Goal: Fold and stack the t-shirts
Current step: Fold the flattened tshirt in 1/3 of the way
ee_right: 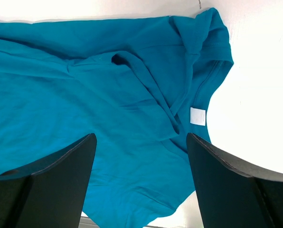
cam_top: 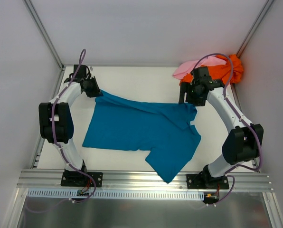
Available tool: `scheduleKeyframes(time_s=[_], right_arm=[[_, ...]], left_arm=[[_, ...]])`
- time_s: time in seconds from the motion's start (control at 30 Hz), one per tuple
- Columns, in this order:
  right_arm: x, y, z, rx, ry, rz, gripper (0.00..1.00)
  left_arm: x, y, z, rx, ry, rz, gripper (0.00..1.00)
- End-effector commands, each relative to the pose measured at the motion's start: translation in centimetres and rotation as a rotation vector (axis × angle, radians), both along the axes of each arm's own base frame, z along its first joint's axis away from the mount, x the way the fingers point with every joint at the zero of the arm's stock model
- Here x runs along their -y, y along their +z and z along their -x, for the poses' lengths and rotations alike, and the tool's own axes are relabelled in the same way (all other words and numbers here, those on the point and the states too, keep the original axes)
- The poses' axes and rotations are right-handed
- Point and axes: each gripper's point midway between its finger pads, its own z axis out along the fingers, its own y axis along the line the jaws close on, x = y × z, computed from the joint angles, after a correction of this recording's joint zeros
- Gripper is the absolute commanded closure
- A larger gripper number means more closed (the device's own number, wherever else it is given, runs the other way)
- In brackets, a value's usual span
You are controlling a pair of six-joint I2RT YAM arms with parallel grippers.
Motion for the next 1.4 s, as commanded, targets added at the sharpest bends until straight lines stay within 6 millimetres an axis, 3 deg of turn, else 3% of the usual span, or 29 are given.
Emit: scheduleKeyframes(time_s=[0.0, 0.3, 0.33, 0.5, 0.53, 0.57, 0.63, 0.83, 1.3, 1.37], right_arm=[[-0.4, 1.2, -0.7, 0.028, -0.001, -0.008, 0.19], [-0.9, 1.3, -1.7, 0.027, -0.003, -0.027, 0.19], [-1.0, 1.4, -1.9, 0.031, -0.002, -0.03, 0.19], [-1.2, 1.5, -1.9, 0.031, -0.002, -0.034, 0.19], [-1.1, 1.6, -1.9, 0.032, -0.002, -0.036, 0.19], [-1.1, 1.6, -2.0, 0.032, -0.003, -0.034, 0.19], [-1.1, 1.7, -1.9, 0.036, -0.002, -0.032, 0.19], [-1.0, 1.8, -1.9, 0.042, 0.001, -0.029, 0.19], [-0.7, 1.8, -1.4, 0.043, 0.009, -0.018, 0.19], [-0.7, 1.6, -1.3, 0.041, 0.011, -0.017, 0.19]], left_arm=[[0.1, 0.2, 0.4, -0.009, -0.019, -0.017, 1.0], [0.4, -3.0, 5.2, -0.126, -0.022, 0.0, 1.0], [1.5, -3.1, 5.6, -0.132, -0.052, 0.0, 1.0], [1.7, -2.8, 6.4, -0.13, -0.053, 0.0, 0.97], [1.7, -2.8, 6.8, -0.14, -0.055, 0.001, 0.88], [1.7, -2.6, 6.9, -0.137, -0.058, 0.002, 0.49], [1.7, -2.1, 7.3, -0.109, -0.051, -0.006, 0.02], [1.1, 0.3, 6.8, 0.001, 0.006, -0.017, 0.01], [0.6, -2.4, 3.8, -0.063, 0.03, -0.03, 0.08], [0.5, -2.5, 3.7, -0.064, 0.026, -0.037, 0.19]])
